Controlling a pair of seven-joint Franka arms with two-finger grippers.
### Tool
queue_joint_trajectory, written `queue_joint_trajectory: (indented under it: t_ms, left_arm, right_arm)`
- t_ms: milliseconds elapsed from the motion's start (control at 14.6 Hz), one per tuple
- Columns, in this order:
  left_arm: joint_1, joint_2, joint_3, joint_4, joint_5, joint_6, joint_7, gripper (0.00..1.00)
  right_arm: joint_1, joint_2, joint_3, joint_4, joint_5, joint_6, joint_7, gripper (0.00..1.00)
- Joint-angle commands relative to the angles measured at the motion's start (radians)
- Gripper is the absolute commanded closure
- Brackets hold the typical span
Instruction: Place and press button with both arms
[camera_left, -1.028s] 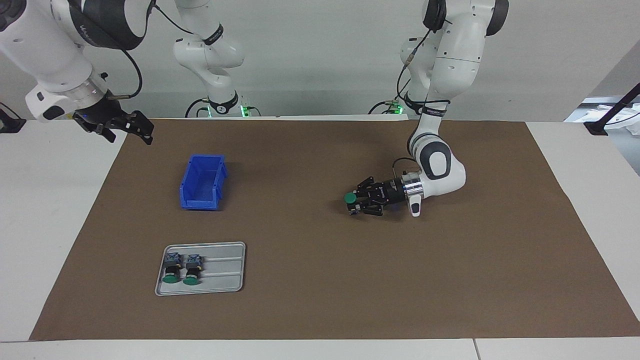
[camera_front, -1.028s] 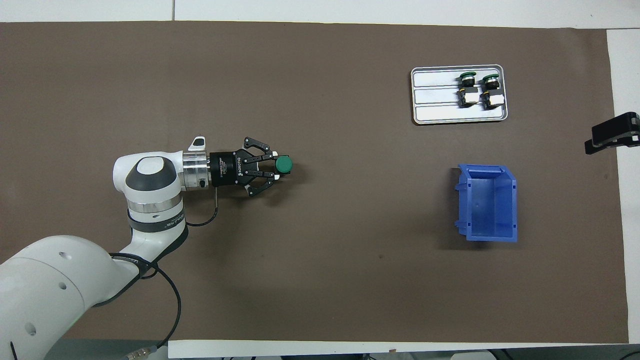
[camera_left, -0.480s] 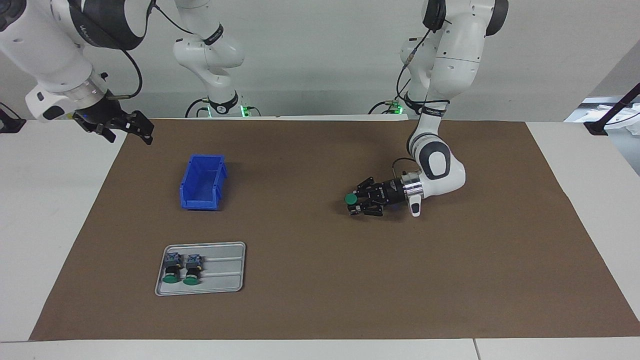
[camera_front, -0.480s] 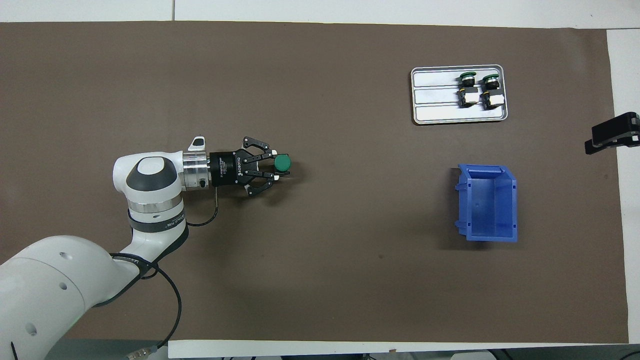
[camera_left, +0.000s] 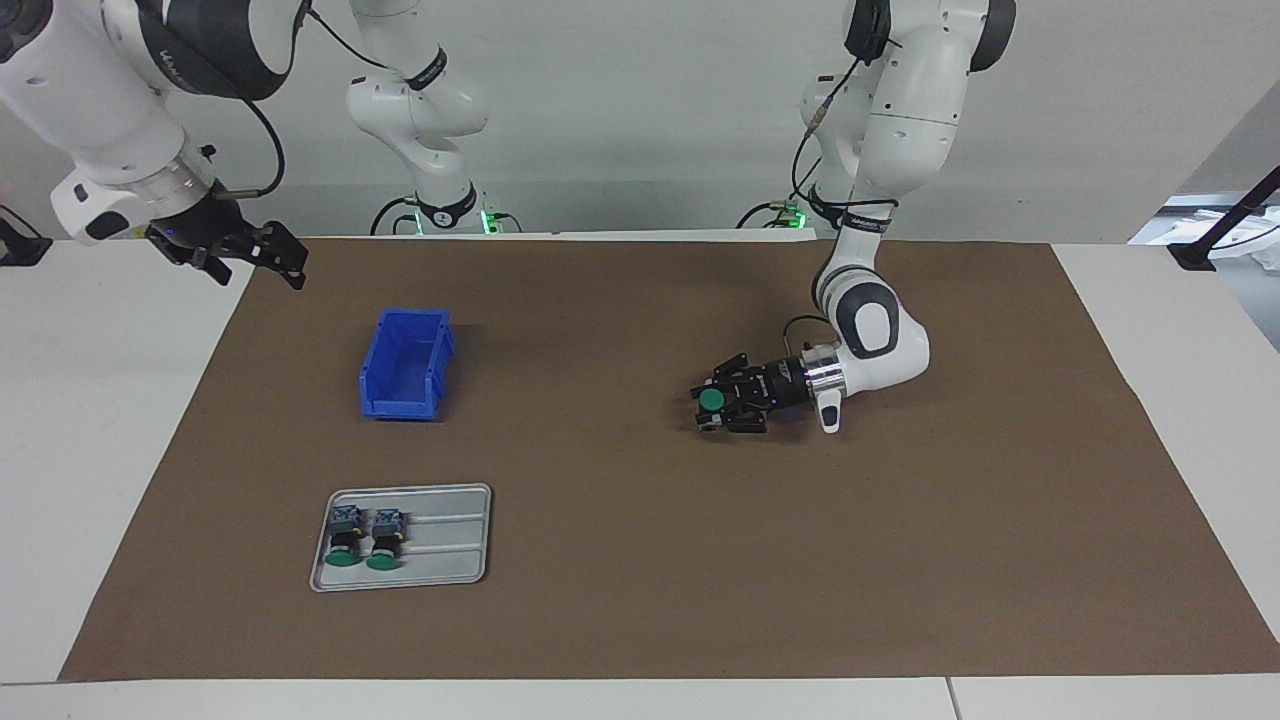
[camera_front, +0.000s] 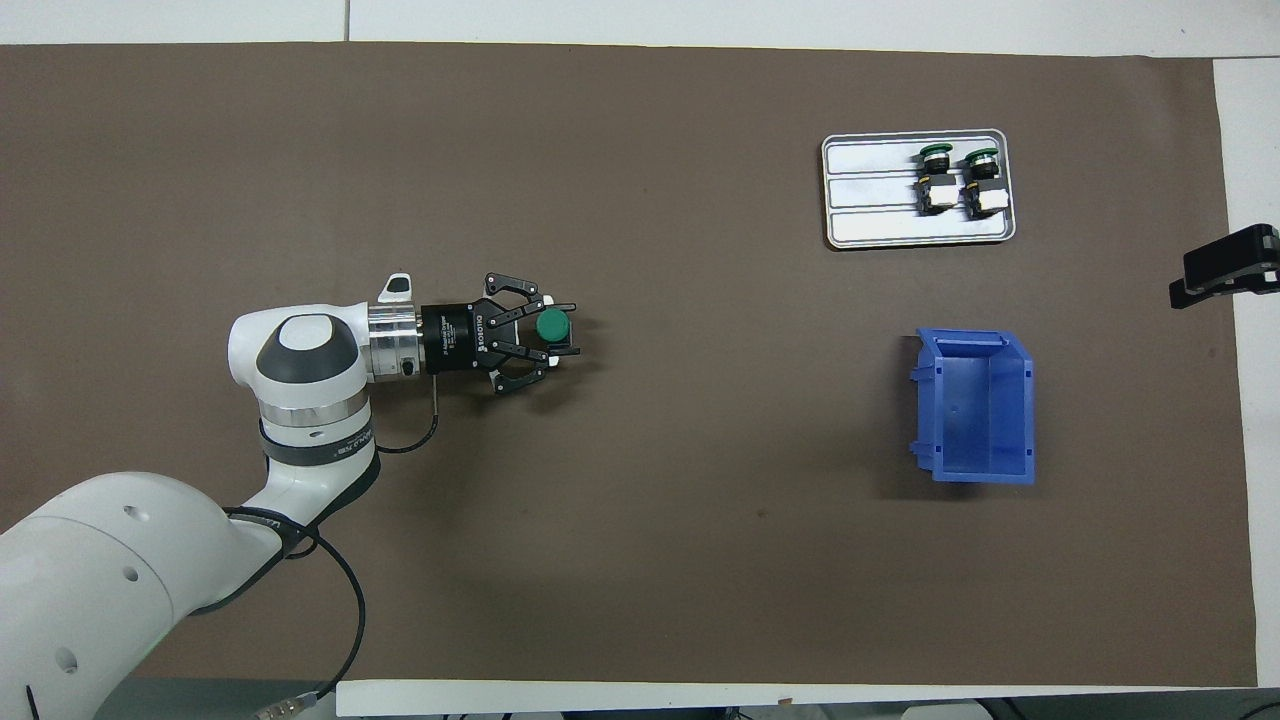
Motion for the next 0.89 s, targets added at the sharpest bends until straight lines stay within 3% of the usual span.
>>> queue_joint_trajectory:
  t_ms: [0,411,480,548,822]
  left_arm:
    - [-0.019,-0.021,0.006,-0.017,-0.022,0.039,-0.005,0.41]
    - [-0.027,-0.025,0.008,-0.017,-0.022,0.057,-0.028,0.25]
    - [-0.027,-0.025,0.008,-0.017,-0.022,0.057,-0.032,0.08]
    - [-0.027,-0.027,0.008,-0.017,-0.022,0.059,-0.037,0.00]
    - [-0.033,-0.039,0.011,-0.020,-0.017,0.063,-0.052,0.00]
  right_arm:
    - [-0.009,-0.025,0.008,-0.028,-0.001,0.004,-0.018,0.01]
    - [-0.009,-0.025,0.007,-0.028,-0.001,0.004,-0.018,0.01]
    - [-0.009,-0.025,0.007,-0.028,-0.001,0.004,-0.018,0.01]
    - [-0.009,-0.027,0.007,-0.028,-0.001,0.004,-0.018,0.01]
    - [-0.009,-0.025,0.008,-0.028,-0.001,0.004,-0.018,0.01]
